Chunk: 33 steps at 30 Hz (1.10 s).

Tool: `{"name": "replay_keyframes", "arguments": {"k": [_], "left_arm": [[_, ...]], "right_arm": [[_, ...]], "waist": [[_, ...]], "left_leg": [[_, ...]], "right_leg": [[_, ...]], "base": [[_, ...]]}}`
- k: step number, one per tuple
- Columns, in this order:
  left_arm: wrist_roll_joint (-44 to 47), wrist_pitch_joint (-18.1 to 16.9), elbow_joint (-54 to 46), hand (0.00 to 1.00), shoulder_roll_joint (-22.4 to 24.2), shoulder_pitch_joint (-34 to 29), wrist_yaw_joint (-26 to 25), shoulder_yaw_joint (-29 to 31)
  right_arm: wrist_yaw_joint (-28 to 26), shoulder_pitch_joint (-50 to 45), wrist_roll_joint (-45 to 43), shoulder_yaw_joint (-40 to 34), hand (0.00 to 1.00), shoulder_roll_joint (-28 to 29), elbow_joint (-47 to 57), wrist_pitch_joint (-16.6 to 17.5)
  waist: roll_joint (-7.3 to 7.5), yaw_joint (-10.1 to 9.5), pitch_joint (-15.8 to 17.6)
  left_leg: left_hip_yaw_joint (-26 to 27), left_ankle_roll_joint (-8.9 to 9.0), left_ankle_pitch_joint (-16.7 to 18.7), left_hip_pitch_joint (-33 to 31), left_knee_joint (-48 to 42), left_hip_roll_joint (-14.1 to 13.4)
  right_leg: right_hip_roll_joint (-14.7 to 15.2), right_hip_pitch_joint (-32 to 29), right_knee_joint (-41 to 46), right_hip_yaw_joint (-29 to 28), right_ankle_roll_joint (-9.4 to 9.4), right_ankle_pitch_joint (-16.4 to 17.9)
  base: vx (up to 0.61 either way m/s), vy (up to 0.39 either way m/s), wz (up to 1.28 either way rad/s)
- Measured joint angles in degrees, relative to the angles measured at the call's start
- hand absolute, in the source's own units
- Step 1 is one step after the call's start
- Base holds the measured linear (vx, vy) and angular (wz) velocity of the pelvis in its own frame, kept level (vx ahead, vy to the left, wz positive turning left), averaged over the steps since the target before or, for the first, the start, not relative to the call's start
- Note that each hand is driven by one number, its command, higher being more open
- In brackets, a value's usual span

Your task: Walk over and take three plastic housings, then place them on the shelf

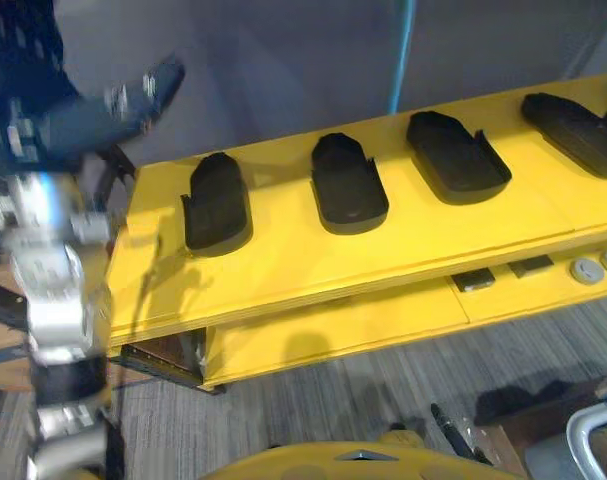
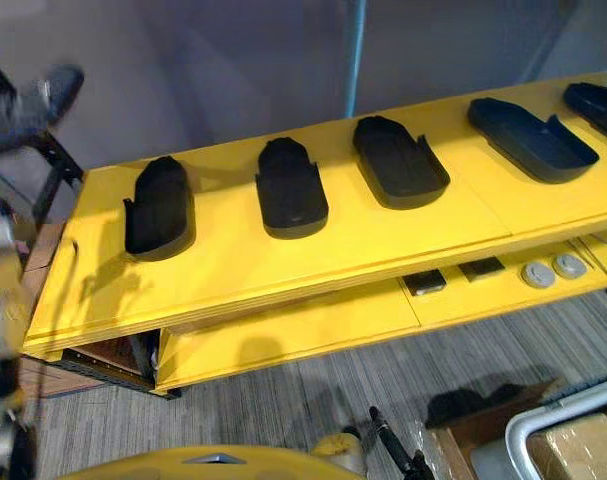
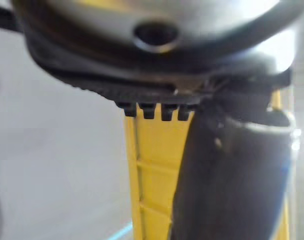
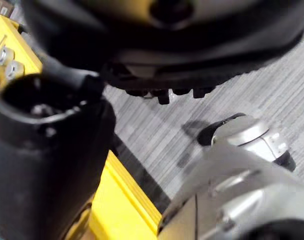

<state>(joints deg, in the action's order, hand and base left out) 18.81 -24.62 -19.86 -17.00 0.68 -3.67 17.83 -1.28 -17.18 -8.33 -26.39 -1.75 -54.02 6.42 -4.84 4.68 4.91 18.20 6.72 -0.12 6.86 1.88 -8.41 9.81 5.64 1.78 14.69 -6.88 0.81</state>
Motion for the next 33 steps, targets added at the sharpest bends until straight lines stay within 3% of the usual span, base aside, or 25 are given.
{"name": "replay_keyframes", "arguments": {"k": [1, 4, 6, 9, 12, 15, 18, 23, 25, 28, 33], "left_arm": [[-4.81, -1.9, -0.63, 1.0, 4.82, -6.36, -1.05, -0.25], [-15.83, -2.79, 0.52, 1.0, 9.55, -16.23, -4.1, -2.85], [-25.0, -2.77, 1.29, 1.0, 9.45, -17.76, -7.44, -3.54], [-37.39, -2.85, 1.28, 1.0, 7.02, -17.62, -14.22, -3.72], [-42.96, -2.72, 1.23, 1.0, 2.67, -15.68, -18.16, -3.62], [-44.24, -1.8, 1.2, 1.0, -0.29, -13.26, -18.74, -3.35], [-44.52, 1.02, 1.19, 1.0, -4.02, -10.07, -14.94, -3.35], [-44.28, 7.39, 2.37, 1.0, -13.4, -6.46, 0.31, -4.33], [-43.34, 12.62, 6.11, 1.0, -16.37, -3.12, 9.47, -5.71], [-38.63, 19.91, 11.77, 1.0, -17.67, 0.73, 19.22, -7.16], [-33.02, 29.0, 14.42, 1.0, -19.31, 4.81, 29.86, -10.56]], "right_arm": [[0.14, 0.25, 1.22, 0.51, 1.0, 0.64, 0.11, -0.15], [0.08, 0.37, 1.2, 2.31, 1.0, 0.91, 0.02, -0.53], [-0.02, 0.78, 1.19, 2.96, 1.0, 0.72, -0.23, -0.68], [-0.92, 2.52, 1.12, 4.91, 1.0, -0.6, -1.0, -0.69], [-1.0, 3.04, 0.29, 5.62, 1.0, -1.76, -3.04, -0.67], [-1.16, 3.0, -0.2, 5.97, 1.0, -3.21, -4.89, -0.79], [-1.9, 2.58, -0.22, 6.17, 1.0, -3.95, -4.91, -1.1], [-2.32, 3.92, -0.2, 6.11, 1.0, -5.09, -4.85, -2.4], [-2.61, 4.47, -0.21, 5.32, 1.0, -5.22, -4.78, -3.76], [-3.38, 4.29, -0.16, 4.1, 1.0, -5.21, -4.75, -5.75], [-3.41, 3.02, -0.04, 0.45, 1.0, -5.17, -4.8, -7.47]], "waist": [[0.81, -0.66, -0.18], [2.74, -3.65, -0.14], [3.17, -4.63, -0.33], [3.12, -4.39, -0.41], [2.47, -4.36, -0.86], [1.02, -4.31, -1.13], [0.22, -4.23, -1.69], [0.42, -3.25, -1.82], [0.4, -2.99, -1.84], [0.43, -2.61, -1.82], [0.46, -2.63, -1.81]], "left_leg": [[-0.91, 0.06, -0.75, -0.18, 0.88, 0.04], [-2.96, 0.19, -1.55, -0.41, 1.84, 0.29], [-3.71, 0.08, -2.37, -0.34, 2.98, 0.55], [-3.98, -0.13, -2.61, -0.54, 3.17, 0.87], [-4.15, -0.17, -2.67, -0.68, 3.19, 0.88], [-4.47, -0.17, -2.99, -1.17, 3.19, 0.9], [-4.66, -0.13, -3.14, -1.4, 3.18, 0.73], [-4.16, -0.17, -3.25, -1.28, 3.18, 0.69], [-3.39, -0.23, -3.37, -1.33, 3.18, 0.69], [-2.79, -0.31, -3.48, -1.21, 3.19, 0.7], [-2.38, -0.37, -3.62, -1.21, 3.19, 0.73]], "right_leg": [[-0.06, 0.14, -0.08, 0.82, 0.02, 0.01], [-0.05, 1.3, -0.66, 2.97, 0.06, 0.04], [0.02, 1.56, -0.87, 3.7, 0.12, 0.09], [0.31, 1.55, -0.9, 3.87, 0.24, 0.17], [0.3, 1.54, -0.94, 4.05, 0.1, 0.1], [0.31, 1.39, -1.01, 4.53, -0.28, -0.15], [0.12, 1.35, -1.01, 4.93, -0.2, -0.1], [0.12, 1.1, -0.97, 4.43, -0.19, -0.22], [0.14, 0.53, -1.0, 3.62, -0.18, -0.68], [0.13, 0.36, -1.17, 3.02, -0.11, -1.15], [0.12, 0.12, -1.29, 2.53, -0.11, -1.49]], "base": [[-0.03, -0.026, 0.44], [-0.04, -0.017, 0.39], [-0.04, -0.002, 0.24], [-0.04, 0.016, 0.05], [0.0, 0.0, 0.01], [0.02, -0.002, 0.09], [0.02, -0.008, 0.05], [-0.02, 0.002, -0.04], [-0.04, 0.008, -0.16], [-0.05, 0.006, -0.11], [-0.03, 0.004, -0.05]]}}
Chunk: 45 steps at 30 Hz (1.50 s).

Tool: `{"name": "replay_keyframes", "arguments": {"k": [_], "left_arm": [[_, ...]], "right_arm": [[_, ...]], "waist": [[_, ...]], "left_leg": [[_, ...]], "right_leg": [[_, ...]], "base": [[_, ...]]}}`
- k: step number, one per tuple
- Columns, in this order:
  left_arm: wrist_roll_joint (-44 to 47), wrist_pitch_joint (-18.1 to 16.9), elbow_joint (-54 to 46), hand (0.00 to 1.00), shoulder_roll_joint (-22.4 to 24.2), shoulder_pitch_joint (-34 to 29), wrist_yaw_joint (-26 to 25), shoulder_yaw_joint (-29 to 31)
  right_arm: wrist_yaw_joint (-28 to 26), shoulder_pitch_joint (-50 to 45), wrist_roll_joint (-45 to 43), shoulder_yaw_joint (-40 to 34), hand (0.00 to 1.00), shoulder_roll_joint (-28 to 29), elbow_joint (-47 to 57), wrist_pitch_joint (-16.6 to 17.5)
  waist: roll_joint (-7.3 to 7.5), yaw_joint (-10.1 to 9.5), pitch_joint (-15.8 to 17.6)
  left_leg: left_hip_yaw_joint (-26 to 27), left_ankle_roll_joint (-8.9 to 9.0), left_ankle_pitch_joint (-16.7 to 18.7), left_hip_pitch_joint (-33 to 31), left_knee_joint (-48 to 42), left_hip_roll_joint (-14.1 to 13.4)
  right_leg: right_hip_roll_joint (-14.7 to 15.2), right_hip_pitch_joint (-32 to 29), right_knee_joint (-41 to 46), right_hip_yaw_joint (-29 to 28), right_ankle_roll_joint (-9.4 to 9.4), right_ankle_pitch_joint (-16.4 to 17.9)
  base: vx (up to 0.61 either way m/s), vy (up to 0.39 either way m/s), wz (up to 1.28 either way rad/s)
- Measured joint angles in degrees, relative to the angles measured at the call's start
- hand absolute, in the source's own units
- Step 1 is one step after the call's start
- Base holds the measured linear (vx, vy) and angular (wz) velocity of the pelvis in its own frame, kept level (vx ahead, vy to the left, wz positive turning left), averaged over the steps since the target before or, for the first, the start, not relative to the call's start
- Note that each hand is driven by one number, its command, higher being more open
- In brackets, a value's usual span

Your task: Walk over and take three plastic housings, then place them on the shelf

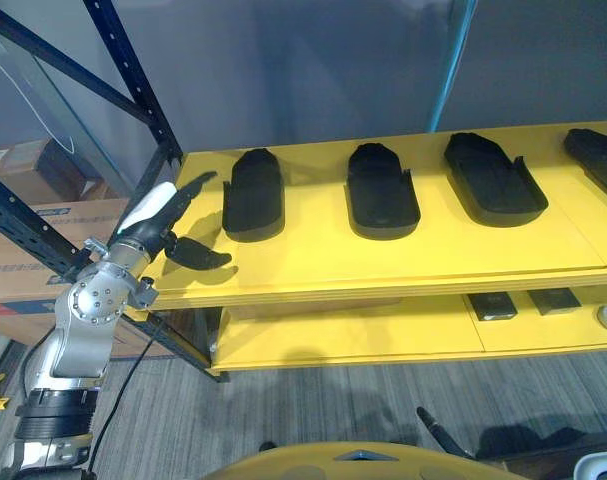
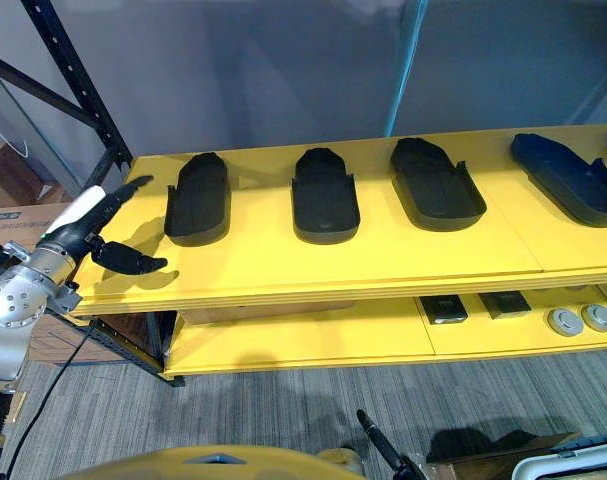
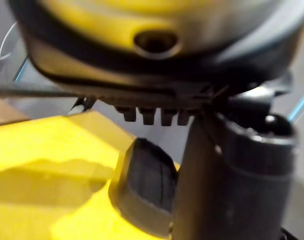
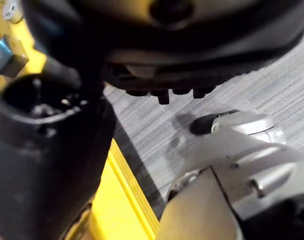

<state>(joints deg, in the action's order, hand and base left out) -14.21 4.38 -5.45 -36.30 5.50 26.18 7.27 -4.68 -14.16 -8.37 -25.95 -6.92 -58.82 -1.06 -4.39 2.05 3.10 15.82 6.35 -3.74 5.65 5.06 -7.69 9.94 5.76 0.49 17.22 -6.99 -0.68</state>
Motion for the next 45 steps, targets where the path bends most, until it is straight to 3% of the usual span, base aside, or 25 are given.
{"name": "replay_keyframes", "arguments": {"k": [2, 10, 17, 29, 45], "left_arm": [[3.46, 3.51, 1.67, 1.0, -2.43, 3.64, 3.84, -3.17], [11.86, 4.6, 3.7, 1.0, -3.43, 9.14, 8.52, -7.17], [8.79, 4.34, 3.77, 1.0, -3.88, 11.55, 7.23, -8.45], [0.16, 4.29, 5.7, 1.0, -7.85, 16.37, 12.07, -10.46], [0.33, 4.02, 5.99, 1.0, -9.4, 16.93, 21.09, -11.87]], "right_arm": [[-0.03, 0.07, 0.05, -2.43, 1.0, -0.03, 0.0, -0.32], [-0.06, 1.75, 0.08, -4.44, 1.0, -0.02, 0.04, -1.4], [-0.04, 2.22, 0.08, -4.93, 1.0, -0.03, 0.18, -2.02], [-0.04, 2.44, 0.09, -5.72, 1.0, -0.05, 1.13, -3.06], [-0.26, 3.87, 0.11, -6.11, 1.0, -0.24, 2.95, -4.24]], "waist": [[-0.04, 0.15, -0.01], [-0.44, 1.46, 0.09], [-1.36, 2.38, 0.63], [-1.66, 2.89, 0.84], [-2.72, 3.32, 1.74]], "left_leg": [[0.26, -0.03, -0.14, -0.06, 0.0, -0.01], [1.64, -0.07, -0.2, 0.44, 0.01, 0.0], [2.05, -0.07, -0.19, 0.69, 0.02, -0.01], [2.88, -0.07, -0.18, 0.65, 0.02, 0.01], [2.97, -0.07, -0.18, 0.39, 0.01, 0.02]], "right_leg": [[-0.01, -0.28, 0.01, -0.33, 0.02, -0.19], [-0.02, -0.78, 0.02, -1.85, -0.01, -0.64], [-0.03, -0.8, 0.02, -2.23, -0.05, -0.68], [-0.03, -1.38, 0.0, -3.04, -0.11, -0.96], [-0.02, -1.71, -0.01, -3.13, -0.12, -1.0]], "base": [[-0.03, 0.001, -0.06], [-0.02, 0.006, -0.09], [-0.01, 0.002, -0.03], [0.0, 0.004, -0.03], [0.0, 0.0, 0.0]]}}
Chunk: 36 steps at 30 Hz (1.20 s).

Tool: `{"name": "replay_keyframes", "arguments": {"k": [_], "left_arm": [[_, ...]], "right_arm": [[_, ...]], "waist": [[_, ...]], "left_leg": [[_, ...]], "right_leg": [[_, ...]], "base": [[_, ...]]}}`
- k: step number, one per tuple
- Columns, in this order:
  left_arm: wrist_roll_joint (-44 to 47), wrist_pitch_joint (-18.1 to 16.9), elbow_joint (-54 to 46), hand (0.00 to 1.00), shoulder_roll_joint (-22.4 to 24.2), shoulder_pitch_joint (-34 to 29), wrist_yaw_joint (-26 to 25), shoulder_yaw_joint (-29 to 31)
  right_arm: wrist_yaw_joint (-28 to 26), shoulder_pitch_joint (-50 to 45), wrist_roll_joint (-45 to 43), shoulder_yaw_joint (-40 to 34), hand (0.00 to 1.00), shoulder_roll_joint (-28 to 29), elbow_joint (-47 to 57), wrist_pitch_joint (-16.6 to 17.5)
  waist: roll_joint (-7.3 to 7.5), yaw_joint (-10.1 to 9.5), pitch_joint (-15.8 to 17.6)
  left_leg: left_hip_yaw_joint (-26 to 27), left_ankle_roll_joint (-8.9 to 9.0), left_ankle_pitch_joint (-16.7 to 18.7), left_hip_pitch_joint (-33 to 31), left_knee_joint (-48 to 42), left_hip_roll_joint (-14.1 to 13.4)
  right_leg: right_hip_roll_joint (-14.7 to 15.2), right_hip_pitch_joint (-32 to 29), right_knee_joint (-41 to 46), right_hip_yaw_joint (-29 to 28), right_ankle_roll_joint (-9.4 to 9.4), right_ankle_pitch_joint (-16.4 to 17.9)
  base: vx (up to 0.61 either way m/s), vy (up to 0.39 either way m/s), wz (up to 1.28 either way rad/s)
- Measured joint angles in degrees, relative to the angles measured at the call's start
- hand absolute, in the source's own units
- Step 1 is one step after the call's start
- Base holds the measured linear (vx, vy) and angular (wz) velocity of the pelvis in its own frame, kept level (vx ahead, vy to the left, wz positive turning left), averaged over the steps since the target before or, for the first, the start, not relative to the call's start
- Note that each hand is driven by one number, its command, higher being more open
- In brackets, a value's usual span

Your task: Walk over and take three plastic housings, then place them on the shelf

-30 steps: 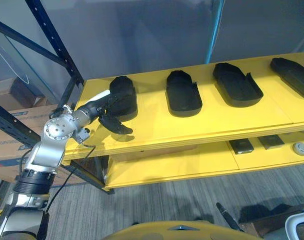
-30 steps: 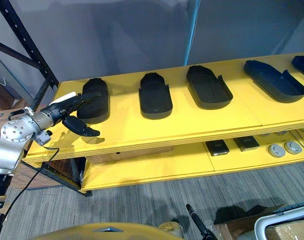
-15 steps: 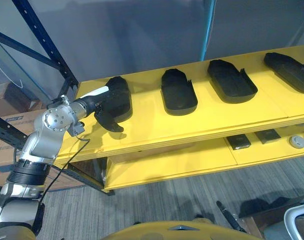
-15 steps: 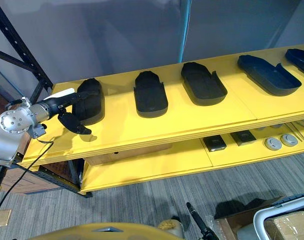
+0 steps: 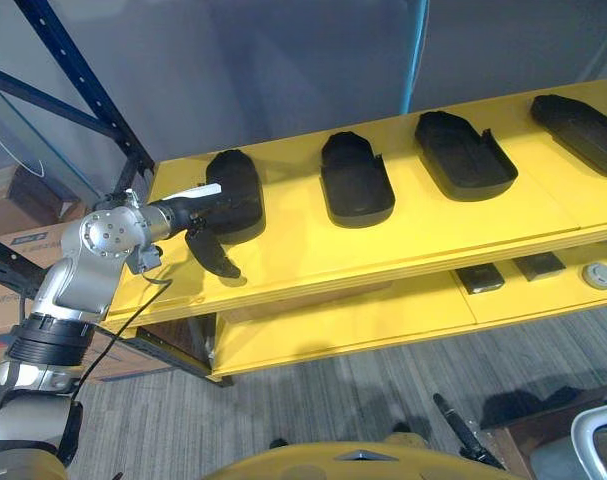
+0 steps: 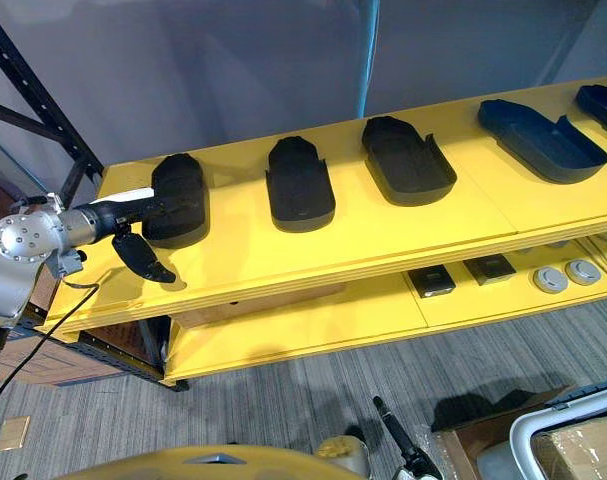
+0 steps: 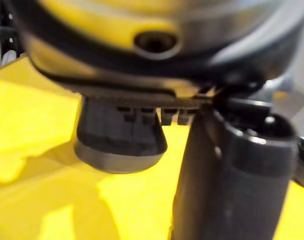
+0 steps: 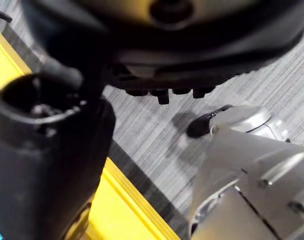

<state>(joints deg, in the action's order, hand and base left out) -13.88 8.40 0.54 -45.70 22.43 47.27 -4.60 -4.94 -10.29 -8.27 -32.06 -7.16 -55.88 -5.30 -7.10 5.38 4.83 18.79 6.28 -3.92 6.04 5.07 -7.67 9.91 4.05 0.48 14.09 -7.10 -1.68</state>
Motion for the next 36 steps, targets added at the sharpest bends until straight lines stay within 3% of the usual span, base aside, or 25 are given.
{"name": "replay_keyframes", "arguments": {"k": [8, 16, 36], "left_arm": [[-0.01, 0.57, -0.01, 1.0, 0.01, -0.07, 3.11, -2.73], [-0.04, 1.75, -0.02, 1.0, 0.01, -0.07, 4.44, -2.77], [-0.05, 1.93, -0.14, 1.0, 0.01, -0.5, 9.19, -2.76]], "right_arm": [[-0.68, 0.06, 0.01, 0.01, 1.0, -0.3, 0.44, -0.15], [-0.69, 0.13, 0.04, 0.01, 1.0, -1.82, 0.45, -0.27], [-0.7, 0.41, 0.07, 0.0, 1.0, -1.93, 0.46, -0.66]], "waist": [[-0.65, 0.02, 0.56], [-0.92, 0.94, 0.69], [-1.55, 1.05, 0.83]], "left_leg": [[0.18, 0.0, 0.0, -0.08, 0.01, 0.05], [0.3, 0.0, 0.0, -0.04, 0.0, 0.02], [0.44, 0.01, 0.03, -0.04, 0.01, 0.06]], "right_leg": [[-0.01, 0.06, -0.62, -0.12, -0.02, -0.37], [-0.04, 0.07, -0.68, -0.19, -0.03, -0.38], [-0.12, 0.56, -1.9, -0.2, -0.11, -1.05]], "base": [[0.0, 0.0, 0.0], [0.0, 0.0, 0.0], [0.0, 0.0, 0.0]]}}
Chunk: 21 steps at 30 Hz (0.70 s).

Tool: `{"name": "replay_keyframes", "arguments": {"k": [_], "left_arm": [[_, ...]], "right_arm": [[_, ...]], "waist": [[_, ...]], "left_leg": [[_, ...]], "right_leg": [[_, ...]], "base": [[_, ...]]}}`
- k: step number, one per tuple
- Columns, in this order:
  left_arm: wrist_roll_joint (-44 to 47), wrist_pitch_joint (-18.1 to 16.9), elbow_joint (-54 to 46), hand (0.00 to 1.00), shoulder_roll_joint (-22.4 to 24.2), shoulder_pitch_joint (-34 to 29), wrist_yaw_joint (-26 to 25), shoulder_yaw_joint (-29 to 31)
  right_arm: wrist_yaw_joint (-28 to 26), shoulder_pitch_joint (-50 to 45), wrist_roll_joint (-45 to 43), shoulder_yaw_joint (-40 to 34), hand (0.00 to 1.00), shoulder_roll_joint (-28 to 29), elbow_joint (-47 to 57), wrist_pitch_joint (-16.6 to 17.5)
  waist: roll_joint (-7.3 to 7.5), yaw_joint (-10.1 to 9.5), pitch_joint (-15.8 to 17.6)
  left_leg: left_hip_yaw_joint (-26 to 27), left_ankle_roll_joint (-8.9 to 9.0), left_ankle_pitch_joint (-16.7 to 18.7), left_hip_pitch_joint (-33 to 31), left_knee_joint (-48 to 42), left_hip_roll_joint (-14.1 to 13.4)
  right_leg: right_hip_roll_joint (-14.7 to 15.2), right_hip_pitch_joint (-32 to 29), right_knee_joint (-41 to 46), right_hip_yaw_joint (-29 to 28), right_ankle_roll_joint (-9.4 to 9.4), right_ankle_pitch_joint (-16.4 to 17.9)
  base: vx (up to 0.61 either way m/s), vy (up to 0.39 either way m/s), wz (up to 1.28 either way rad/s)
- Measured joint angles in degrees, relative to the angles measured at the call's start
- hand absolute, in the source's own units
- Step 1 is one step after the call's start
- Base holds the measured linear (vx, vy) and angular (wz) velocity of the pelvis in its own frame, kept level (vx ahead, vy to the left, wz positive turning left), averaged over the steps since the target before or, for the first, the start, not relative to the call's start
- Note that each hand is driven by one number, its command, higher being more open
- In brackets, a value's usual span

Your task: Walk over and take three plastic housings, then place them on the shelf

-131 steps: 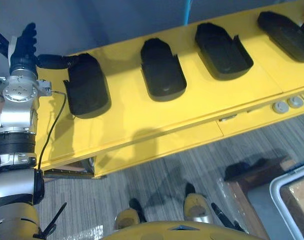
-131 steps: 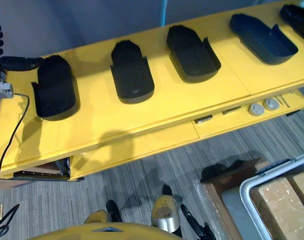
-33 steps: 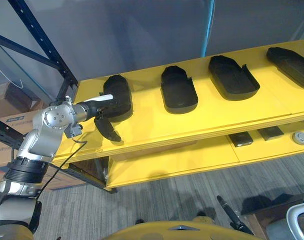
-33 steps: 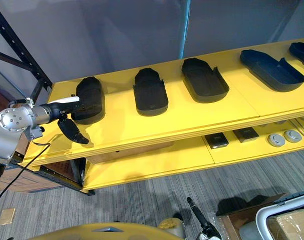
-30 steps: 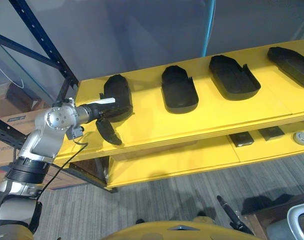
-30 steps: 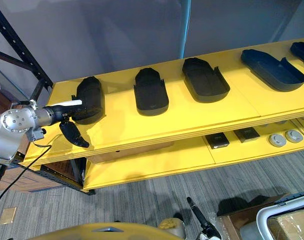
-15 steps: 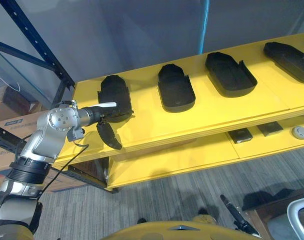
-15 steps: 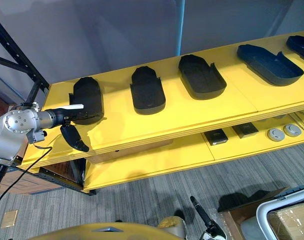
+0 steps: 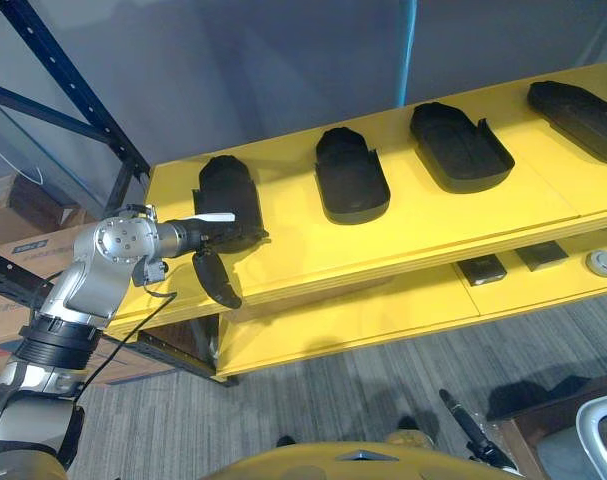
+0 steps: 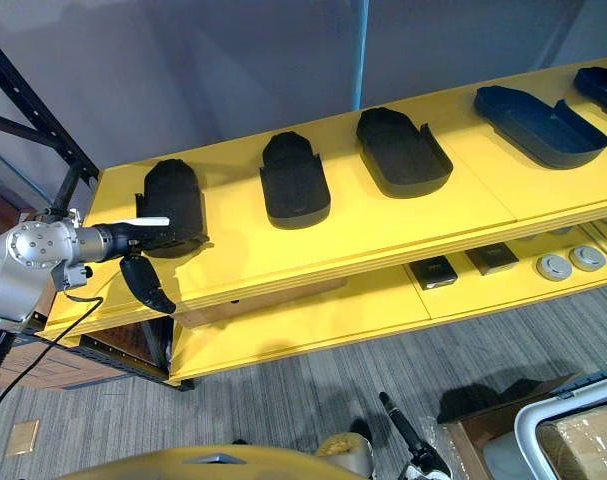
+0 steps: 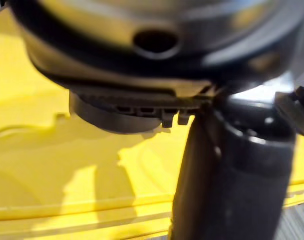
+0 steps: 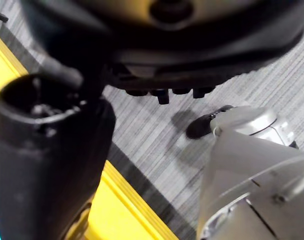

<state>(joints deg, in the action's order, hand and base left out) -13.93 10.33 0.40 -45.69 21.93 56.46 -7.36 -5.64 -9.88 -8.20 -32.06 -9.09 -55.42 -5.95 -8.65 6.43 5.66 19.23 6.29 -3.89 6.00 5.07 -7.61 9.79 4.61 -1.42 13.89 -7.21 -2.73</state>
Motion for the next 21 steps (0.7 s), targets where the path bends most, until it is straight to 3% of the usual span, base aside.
{"name": "replay_keyframes", "arguments": {"k": [6, 9, 12, 14, 16, 18, 20, 21], "left_arm": [[-0.02, 0.36, -1.07, 1.0, 0.0, -0.62, -0.09, 0.0], [-0.02, 1.23, -1.06, 1.0, 0.01, -2.28, -4.09, -0.05], [1.86, 2.35, -0.97, 1.0, 0.07, -2.59, -13.67, -0.01], [5.4, 2.2, -0.82, 1.0, 2.08, -2.58, -28.56, 2.62], [7.27, -0.32, -0.03, 1.0, 5.24, -2.62, -38.18, 6.18], [8.02, -5.54, 0.2, 1.0, 10.05, -2.9, -48.25, 11.25], [9.33, -15.66, -1.25, 1.0, 15.51, -5.12, -58.88, 15.83], [9.35, -17.98, -2.04, 1.0, 16.84, -5.76, -60.78, 16.26]], "right_arm": [[0.0, 0.57, 0.0, 0.0, 1.0, -0.07, 0.01, -1.07], [0.0, 0.75, 0.0, 0.01, 1.0, -0.08, 0.04, -1.07], [0.01, 0.57, 0.01, 0.0, 1.0, -0.07, 0.04, -1.04], [0.01, 0.53, 0.11, 0.01, 1.0, -0.05, 0.0, -0.7], [0.03, 0.29, 0.23, 0.01, 1.0, -0.02, -0.05, 0.07], [0.04, -0.46, 0.62, 0.0, 1.0, 0.16, -0.11, 1.41], [0.07, -1.35, 0.7, -0.08, 1.0, 0.56, -0.76, 2.61], [0.09, -1.65, 0.7, -0.06, 1.0, 0.76, -0.99, 2.93]], "waist": [[-0.44, 0.01, 0.32], [-0.63, 0.14, 0.5], [-0.28, -0.06, 0.76], [0.41, -0.21, 1.23], [0.77, -0.37, 1.47], [1.21, -0.37, 1.69], [1.85, -0.27, 1.71], [2.02, -0.44, 1.72]], "left_leg": [[-0.01, 0.02, 0.03, 0.03, 0.0, 0.02], [-0.01, 0.02, 0.03, 0.02, -0.01, 0.02], [-0.04, 0.02, 0.03, 0.08, -0.02, 0.02], [-0.08, 0.02, 0.03, 0.24, -0.02, 0.04], [-0.13, 0.01, 0.02, 0.24, -0.02, 0.04], [-0.15, 0.01, 0.02, 0.31, -0.03, 0.03], [-0.16, 0.02, 0.03, 0.46, -0.08, 0.0], [-0.16, 0.02, 0.03, 0.48, -0.14, 0.0]], "right_leg": [[-0.05, 0.41, -0.75, 0.1, -0.06, -0.32], [-0.08, 0.41, -0.81, 0.09, -0.06, -0.35], [-0.09, 0.49, -0.8, 0.11, -0.07, -0.37], [-0.08, 0.63, -0.74, 0.11, -0.08, -0.38], [-0.08, 0.64, -0.67, 0.14, -0.08, -0.37], [-0.08, 0.65, -0.54, 0.15, -0.07, -0.37], [-0.11, 0.71, -0.48, 0.17, 0.04, -0.3], [-0.12, 0.74, -0.48, 0.22, 0.06, -0.28]], "base": [[0.0, 0.0, 0.0], [0.0, 0.0, 0.0], [0.0, 0.0, 0.0], [0.0, 0.0, 0.0], [0.0, 0.0, 0.0], [0.0, 0.0, 0.0], [0.0, 0.0, 0.0], [0.0, 0.0, 0.0]]}}
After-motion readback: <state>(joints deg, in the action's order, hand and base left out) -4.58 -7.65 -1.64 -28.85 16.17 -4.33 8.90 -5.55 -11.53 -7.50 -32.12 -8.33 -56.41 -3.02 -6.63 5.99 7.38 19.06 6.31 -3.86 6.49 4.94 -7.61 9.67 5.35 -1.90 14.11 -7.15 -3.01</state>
